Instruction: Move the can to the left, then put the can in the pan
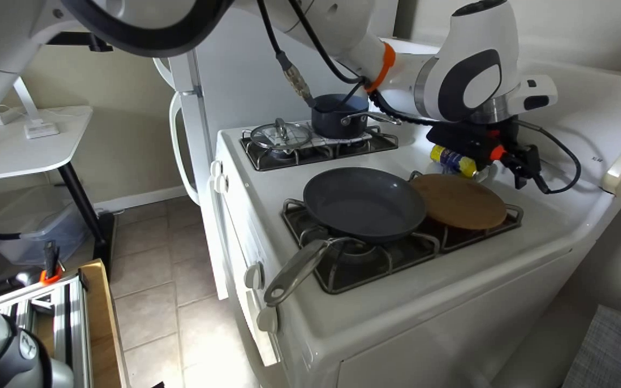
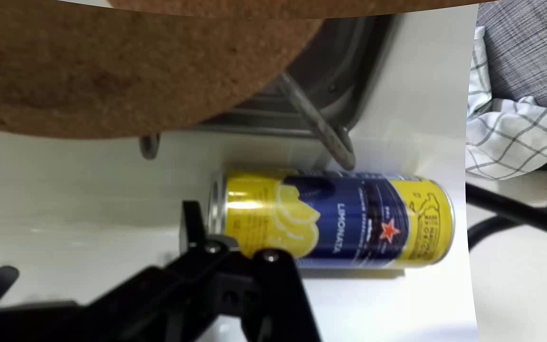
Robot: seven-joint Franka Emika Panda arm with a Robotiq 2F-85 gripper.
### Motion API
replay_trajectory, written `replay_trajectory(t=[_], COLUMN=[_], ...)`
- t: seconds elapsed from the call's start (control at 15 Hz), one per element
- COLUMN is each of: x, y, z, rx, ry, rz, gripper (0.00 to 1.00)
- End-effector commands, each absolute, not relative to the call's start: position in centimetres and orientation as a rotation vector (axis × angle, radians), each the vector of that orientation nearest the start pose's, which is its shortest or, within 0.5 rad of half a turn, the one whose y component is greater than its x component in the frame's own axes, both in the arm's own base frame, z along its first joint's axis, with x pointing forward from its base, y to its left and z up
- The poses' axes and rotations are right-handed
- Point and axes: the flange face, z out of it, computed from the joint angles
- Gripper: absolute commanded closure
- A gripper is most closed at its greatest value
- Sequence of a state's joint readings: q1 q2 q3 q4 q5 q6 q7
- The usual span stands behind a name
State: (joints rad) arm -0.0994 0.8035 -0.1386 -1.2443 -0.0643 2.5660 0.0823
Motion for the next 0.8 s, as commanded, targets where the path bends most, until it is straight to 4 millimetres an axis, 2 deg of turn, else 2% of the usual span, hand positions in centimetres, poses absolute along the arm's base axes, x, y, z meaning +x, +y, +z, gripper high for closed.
replay_trajectory(t=[0.0,0.4,0.73], x=[79.4,80.9,81.9], y=[-15.4,-15.1,-13.3], z=[32.0,31.7,31.8], rx=[-3.185,-3.149,-3.103], ry=[0.282,0.297,0.265], rz=[-0.886,-0.974,-0.965], gripper=[0.0,0.0,0.0])
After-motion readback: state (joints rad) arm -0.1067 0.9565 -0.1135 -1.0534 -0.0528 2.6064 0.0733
